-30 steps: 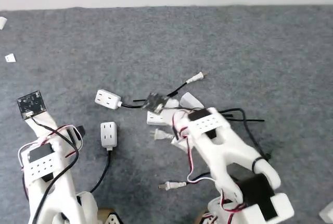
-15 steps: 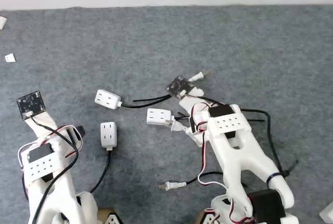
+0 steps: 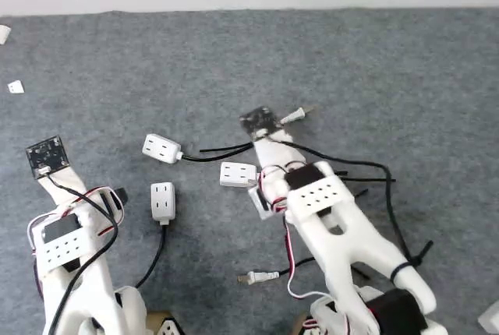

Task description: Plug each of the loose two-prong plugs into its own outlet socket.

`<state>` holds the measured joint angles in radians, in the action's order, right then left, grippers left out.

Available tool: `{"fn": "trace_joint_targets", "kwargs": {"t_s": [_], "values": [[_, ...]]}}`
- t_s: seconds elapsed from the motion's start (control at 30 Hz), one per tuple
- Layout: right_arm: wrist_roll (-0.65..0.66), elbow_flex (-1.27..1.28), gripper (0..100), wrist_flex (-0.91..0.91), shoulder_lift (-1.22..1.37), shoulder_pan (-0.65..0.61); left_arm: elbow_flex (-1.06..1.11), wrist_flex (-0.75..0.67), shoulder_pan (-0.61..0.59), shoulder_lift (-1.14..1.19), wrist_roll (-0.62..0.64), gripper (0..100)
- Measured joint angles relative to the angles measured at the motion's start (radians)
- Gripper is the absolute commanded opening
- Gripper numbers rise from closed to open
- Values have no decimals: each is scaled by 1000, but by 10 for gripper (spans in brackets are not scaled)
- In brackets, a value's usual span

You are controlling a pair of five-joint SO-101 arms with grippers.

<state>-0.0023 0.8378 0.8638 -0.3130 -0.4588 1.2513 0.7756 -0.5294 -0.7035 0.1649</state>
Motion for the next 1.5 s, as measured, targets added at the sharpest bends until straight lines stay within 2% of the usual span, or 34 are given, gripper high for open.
{"fn": "trace_joint_targets", "kwargs": {"t_s": [0.1, 0.23, 0.33, 0.8, 0.87, 1.0, 1.07, 1.23, 1.4, 1.5], "values": [[-140, 17, 33, -103, 20, 58, 0, -5, 0, 0, 0, 275], [-259, 17, 102, -138, 46, 54, 0, -18, 0, 0, 0, 275], [-278, 17, 134, -138, 54, 60, 0, -18, 0, 0, 0, 275], [-285, 26, 133, -91, 52, 55, 0, -18, 0, 0, 0, 275], [-233, 26, 133, -91, 52, 57, 0, -18, 0, 0, 0, 275], [20, 26, 133, -66, 51, 57, 0, -18, 0, 0, 0, 275], [94, 26, 133, -57, 51, 55, 0, -18, 0, 0, 0, 275], [130, 26, 132, -54, 51, 71, 0, -18, 0, 0, 0, 274], [226, 26, 130, -48, 98, 101, 0, -18, 0, 0, 0, 273], [244, 23, 64, -17, 132, 101, 0, -18, 0, 0, 0, 273]]}}
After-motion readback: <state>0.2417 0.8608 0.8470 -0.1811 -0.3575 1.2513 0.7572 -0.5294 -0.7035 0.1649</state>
